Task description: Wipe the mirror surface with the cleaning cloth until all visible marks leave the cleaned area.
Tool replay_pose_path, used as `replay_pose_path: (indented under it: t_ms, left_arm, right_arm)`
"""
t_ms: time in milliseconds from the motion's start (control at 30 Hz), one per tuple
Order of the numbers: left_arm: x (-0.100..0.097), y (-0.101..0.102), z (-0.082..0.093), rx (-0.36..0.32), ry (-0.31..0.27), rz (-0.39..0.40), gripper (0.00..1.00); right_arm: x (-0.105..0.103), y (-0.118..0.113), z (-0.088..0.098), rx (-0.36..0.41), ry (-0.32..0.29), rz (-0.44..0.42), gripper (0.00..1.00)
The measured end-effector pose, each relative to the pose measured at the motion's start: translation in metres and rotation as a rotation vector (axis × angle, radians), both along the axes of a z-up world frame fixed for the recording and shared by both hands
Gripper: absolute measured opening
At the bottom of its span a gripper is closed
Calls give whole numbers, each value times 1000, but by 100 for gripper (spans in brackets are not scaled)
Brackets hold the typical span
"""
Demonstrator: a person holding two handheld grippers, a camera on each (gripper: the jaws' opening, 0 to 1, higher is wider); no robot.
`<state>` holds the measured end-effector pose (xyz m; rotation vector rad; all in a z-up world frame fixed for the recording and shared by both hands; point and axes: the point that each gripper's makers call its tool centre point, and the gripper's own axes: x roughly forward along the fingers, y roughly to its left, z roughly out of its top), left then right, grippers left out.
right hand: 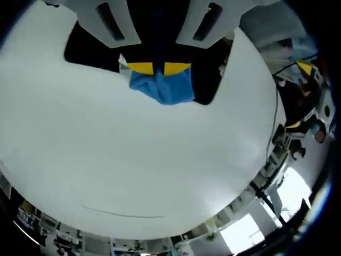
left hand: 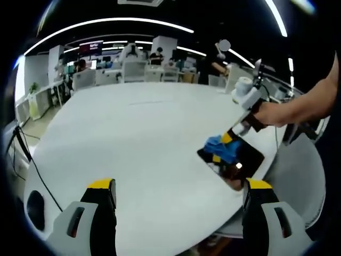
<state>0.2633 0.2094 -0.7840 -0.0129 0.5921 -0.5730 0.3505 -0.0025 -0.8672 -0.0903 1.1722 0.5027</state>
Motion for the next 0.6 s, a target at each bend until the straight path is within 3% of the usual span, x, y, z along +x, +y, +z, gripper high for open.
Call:
replay_pose_path:
  t_ms: [400, 600]
  left_arm:
    - [0, 5, 4, 13, 0, 11, 99]
    - [1, 10, 6, 27, 1, 18, 99]
  right_arm:
    - [-2, 71, 0, 50, -9, 101, 0]
    - [-3, 67, -1, 58, -20, 130, 0]
